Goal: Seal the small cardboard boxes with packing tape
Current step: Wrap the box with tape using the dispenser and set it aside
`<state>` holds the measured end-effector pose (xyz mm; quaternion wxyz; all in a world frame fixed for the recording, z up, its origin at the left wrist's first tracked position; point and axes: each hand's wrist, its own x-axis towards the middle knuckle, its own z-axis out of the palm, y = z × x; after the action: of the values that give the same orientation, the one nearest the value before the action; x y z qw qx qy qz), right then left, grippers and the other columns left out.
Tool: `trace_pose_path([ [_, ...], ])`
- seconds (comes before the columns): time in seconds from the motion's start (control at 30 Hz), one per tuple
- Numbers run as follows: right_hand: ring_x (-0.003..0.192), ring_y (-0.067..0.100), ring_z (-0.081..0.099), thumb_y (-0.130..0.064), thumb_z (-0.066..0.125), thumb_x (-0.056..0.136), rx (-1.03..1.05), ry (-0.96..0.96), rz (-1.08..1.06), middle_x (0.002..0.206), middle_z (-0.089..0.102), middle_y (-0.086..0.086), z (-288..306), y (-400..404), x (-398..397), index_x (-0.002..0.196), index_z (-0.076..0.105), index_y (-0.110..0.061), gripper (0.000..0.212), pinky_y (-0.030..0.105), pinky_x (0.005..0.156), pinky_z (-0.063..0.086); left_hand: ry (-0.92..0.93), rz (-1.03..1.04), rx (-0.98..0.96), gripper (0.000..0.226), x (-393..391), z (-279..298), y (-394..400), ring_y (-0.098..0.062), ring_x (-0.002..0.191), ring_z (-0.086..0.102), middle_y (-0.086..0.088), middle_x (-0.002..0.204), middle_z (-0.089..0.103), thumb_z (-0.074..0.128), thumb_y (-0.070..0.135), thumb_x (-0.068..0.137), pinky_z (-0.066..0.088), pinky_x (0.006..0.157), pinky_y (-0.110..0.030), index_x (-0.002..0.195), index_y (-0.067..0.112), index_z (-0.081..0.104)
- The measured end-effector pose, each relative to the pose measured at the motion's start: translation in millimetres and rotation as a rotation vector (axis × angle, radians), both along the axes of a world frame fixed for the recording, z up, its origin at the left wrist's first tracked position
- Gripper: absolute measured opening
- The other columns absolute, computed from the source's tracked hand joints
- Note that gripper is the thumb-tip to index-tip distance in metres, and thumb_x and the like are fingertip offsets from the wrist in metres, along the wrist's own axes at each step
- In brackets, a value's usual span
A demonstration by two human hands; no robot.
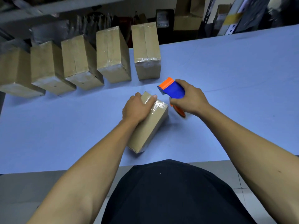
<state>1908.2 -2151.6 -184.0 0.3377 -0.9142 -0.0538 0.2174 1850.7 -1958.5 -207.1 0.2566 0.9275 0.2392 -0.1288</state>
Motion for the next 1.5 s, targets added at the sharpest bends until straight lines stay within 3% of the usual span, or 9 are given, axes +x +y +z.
trace_pose_path([
  [0.13,0.096,0.017,0.053,-0.033,0.072,0.078,0.03,-0.057,0.02,0.117,0.061,-0.01,11.7,-3.5,3.7,0.14,0.046,-0.038,0.067,0.03,0.081,0.045,0.048,-0.102,-0.38,0.058,-1.3,8.1,18.7,-0.017,0.124,0.049,0.005,0.139,0.053,0.058,0.055,0.093,0.034,0.091,-0.027,0.143,0.031,0.043],
  [0.23,0.096,0.018,0.054,-0.035,0.072,0.079,0.024,-0.094,0.06,0.116,0.061,-0.011,24.7,-2.4,5.7,0.139,0.047,-0.039,0.065,0.031,0.083,0.048,0.092,-0.153,-0.368,0.062,-3.8,3.6,25.9,-0.018,0.126,0.048,0.006,0.139,0.052,0.057,0.056,0.094,0.034,0.093,-0.028,0.148,0.034,0.036],
  [0.5,0.113,0.02,0.057,-0.047,0.064,0.069,-0.019,-0.21,0.127,0.13,0.062,-0.011,60.0,-1.7,15.8,0.143,0.045,-0.043,0.076,0.039,0.096,0.049,-0.132,0.222,-0.395,0.07,-6.7,-1.0,-23.1,-0.027,0.14,0.04,-0.006,0.154,0.042,0.054,0.045,0.098,0.034,0.11,-0.037,0.156,0.024,0.021],
  [0.8,0.113,0.019,0.056,-0.042,0.072,0.079,-0.084,-0.22,0.325,0.133,0.058,-0.017,69.2,-8.2,12.0,0.143,0.041,-0.044,0.072,0.037,0.091,0.048,-0.211,0.328,-0.477,0.05,5.5,6.8,-15.6,-0.021,0.129,0.05,-0.003,0.144,0.05,0.059,0.042,0.095,0.043,0.108,-0.039,0.14,0.022,0.049],
  [0.9,0.111,0.017,0.056,-0.039,0.073,0.079,-0.042,-0.244,0.336,0.132,0.059,-0.018,72.5,-12.2,9.1,0.143,0.042,-0.044,0.071,0.037,0.091,0.049,-0.41,0.386,-0.503,0.026,12.4,26.7,-4.2,-0.016,0.107,0.061,0.0,0.117,0.066,0.052,0.04,0.1,0.051,0.093,-0.035,0.109,0.02,0.067],
  [1.0,0.112,0.017,0.056,-0.035,0.075,0.08,0.0,-0.257,0.369,0.136,0.057,-0.015,75.2,-13.9,8.7,0.145,0.042,-0.041,0.073,0.037,0.091,0.05,-0.244,0.424,-0.845,0.038,25.7,55.0,3.6,-0.017,0.076,0.065,0.001,0.091,0.07,0.049,0.05,0.1,0.055,0.067,-0.03,0.095,0.017,0.067],
  [1.1,0.113,0.018,0.056,-0.038,0.077,0.082,0.014,-0.253,0.385,0.138,0.055,-0.013,76.0,-12.6,10.2,0.147,0.039,-0.04,0.075,0.037,0.092,0.052,-0.034,0.349,-0.962,0.034,32.9,65.2,10.0,-0.018,0.071,0.062,-0.001,0.087,0.069,0.054,0.049,0.098,0.05,0.067,-0.029,0.096,0.017,0.066],
  [1.33,0.111,0.016,0.055,-0.035,0.077,0.083,0.065,-0.261,0.38,0.138,0.053,-0.012,76.9,-8.7,7.9,0.147,0.038,-0.042,0.075,0.037,0.09,0.054,-0.051,0.426,-1.183,0.012,33.0,64.5,16.3,-0.013,0.063,0.053,-0.006,0.081,0.063,0.063,0.021,0.095,0.046,0.056,-0.023,0.086,0.013,0.065],
  [1.5,0.111,0.021,0.056,-0.039,0.074,0.083,-0.031,-0.31,0.412,0.136,0.057,-0.01,77.4,-9.8,9.7,0.147,0.037,-0.041,0.074,0.038,0.088,0.051,-0.095,0.358,-0.972,0.01,34.8,61.0,13.0,-0.012,0.063,0.052,-0.004,0.075,0.062,0.065,0.014,0.094,0.048,0.061,-0.024,0.084,0.015,0.067],
])
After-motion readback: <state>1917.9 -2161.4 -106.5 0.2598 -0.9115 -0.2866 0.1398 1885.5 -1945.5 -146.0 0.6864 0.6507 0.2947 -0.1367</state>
